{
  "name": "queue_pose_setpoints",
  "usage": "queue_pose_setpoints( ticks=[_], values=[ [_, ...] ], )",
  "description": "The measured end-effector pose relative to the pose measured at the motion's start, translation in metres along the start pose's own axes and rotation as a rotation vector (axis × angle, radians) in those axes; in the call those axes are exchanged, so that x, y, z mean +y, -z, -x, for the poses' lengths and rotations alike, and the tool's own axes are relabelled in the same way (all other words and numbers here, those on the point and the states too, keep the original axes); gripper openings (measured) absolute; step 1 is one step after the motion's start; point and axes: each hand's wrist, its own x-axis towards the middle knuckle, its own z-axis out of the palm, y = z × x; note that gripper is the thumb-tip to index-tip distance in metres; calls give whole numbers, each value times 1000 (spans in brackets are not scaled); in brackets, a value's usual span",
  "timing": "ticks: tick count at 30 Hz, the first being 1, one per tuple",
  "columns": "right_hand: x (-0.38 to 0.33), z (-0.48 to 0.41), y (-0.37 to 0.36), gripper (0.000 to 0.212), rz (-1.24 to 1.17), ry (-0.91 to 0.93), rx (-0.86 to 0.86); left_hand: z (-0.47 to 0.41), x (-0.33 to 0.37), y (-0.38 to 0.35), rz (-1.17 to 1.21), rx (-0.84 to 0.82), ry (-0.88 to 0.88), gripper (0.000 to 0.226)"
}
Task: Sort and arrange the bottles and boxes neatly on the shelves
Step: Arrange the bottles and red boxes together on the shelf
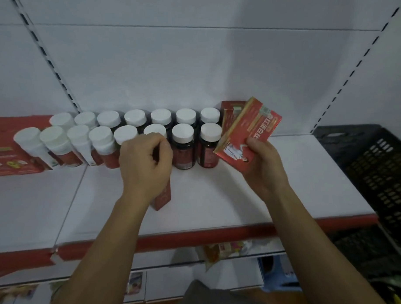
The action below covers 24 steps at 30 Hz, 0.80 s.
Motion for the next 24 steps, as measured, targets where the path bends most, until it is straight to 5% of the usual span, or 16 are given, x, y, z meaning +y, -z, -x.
queue_pose_setpoints(
  ticks=[15, 24],
  values=[
    [11, -42, 56, 55, 854, 206, 263, -1, 9, -15, -49, 66, -15, 32],
    [15, -70, 44, 69, 995, 246, 307, -3, 12, -15, -31, 53, -9, 32]
  ],
)
